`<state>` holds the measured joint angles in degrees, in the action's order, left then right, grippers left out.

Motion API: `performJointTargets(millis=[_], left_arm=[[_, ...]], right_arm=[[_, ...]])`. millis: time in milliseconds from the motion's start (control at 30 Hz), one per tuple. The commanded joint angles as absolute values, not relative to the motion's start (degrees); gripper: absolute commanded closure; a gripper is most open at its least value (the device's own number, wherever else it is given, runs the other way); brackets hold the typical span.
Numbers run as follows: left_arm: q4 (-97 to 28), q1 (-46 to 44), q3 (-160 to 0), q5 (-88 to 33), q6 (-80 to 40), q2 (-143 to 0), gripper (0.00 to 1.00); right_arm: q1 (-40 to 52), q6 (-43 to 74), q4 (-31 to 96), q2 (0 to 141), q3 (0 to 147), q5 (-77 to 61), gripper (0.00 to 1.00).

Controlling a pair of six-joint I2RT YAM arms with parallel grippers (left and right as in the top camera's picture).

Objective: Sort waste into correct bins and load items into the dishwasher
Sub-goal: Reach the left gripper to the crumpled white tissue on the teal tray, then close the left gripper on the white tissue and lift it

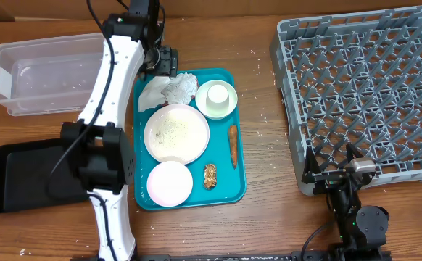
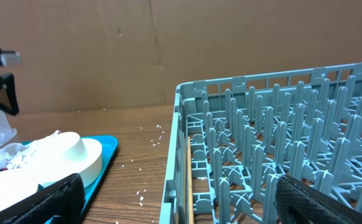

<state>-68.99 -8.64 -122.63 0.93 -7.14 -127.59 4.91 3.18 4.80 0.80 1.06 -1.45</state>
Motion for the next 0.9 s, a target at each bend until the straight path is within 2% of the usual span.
performJointTargets(millis=[0,200,867], left_arm=[[-69.0,-8.6,-123.7,0.6,-7.8,-131.0,0.21],[-68.6,-8.6,-123.7,-1.7,-7.9,-133.6,0.29],[-67.4,-8.0,-123.2,1.7,-7.9,-137.6,0.37]], right_arm=[[4.8,3.0,4.6,0.2,0.4,-1.4,0.0],[4.8,3.0,4.6,0.2,0.4,-1.4,0.0],[4.8,3.0,4.6,0.2,0.4,-1.4,0.0]])
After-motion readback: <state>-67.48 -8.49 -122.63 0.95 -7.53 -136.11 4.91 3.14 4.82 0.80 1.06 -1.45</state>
